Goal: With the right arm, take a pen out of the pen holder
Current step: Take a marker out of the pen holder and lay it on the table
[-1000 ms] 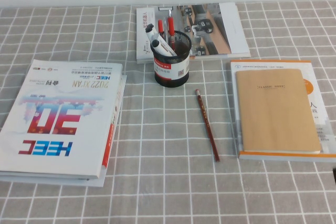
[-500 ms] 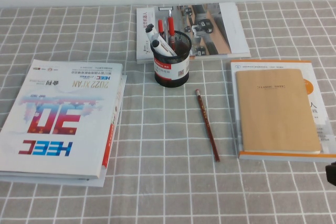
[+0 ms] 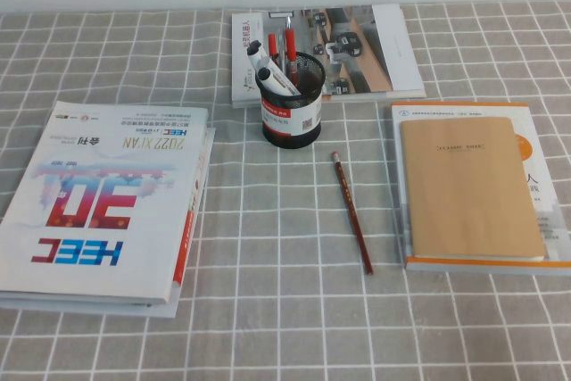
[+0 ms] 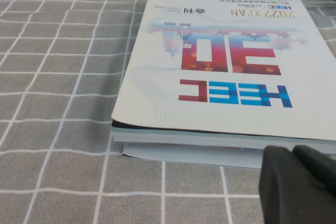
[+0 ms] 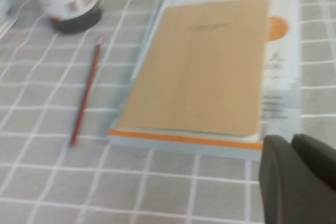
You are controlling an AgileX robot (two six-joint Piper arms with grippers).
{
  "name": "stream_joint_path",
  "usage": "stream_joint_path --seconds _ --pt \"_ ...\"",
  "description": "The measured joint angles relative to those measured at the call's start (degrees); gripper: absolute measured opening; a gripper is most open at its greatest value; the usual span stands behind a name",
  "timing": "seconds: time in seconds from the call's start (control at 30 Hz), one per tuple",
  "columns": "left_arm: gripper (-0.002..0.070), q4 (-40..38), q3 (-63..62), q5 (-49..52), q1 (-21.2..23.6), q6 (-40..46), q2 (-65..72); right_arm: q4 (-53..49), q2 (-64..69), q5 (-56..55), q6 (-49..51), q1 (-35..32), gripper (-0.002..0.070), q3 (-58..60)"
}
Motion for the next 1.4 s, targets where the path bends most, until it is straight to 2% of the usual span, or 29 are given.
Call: stream_joint_path --seconds 0.2,0.4,0.57,0.73,1.4 --pt "-0.0005 0.00 0.00 0.00 0.00 0.00 0.00 -1.05 -12.52 -8.69 -2.51 -3.89 -0.0012 12.42" --pt "-0.0005 0.00 0.00 0.00 0.00 0.00 0.00 -1.20 -19.08 -6.35 -2.83 -6.10 -0.0012 13.37" --pt "-0.0005 0.00 0.00 0.00 0.00 0.00 0.00 -1.54 -23.08 1.15 -2.97 -6.10 -0.0012 13.40" --pt "-0.0005 0.00 0.00 0.00 0.00 0.00 0.00 -2.53 -23.81 5.70 -2.97 -6.10 -0.0012 13.50" --pt "-0.0005 0.00 0.00 0.00 0.00 0.00 0.00 -2.71 -23.81 6.13 -2.97 -6.10 -0.0012 13.50"
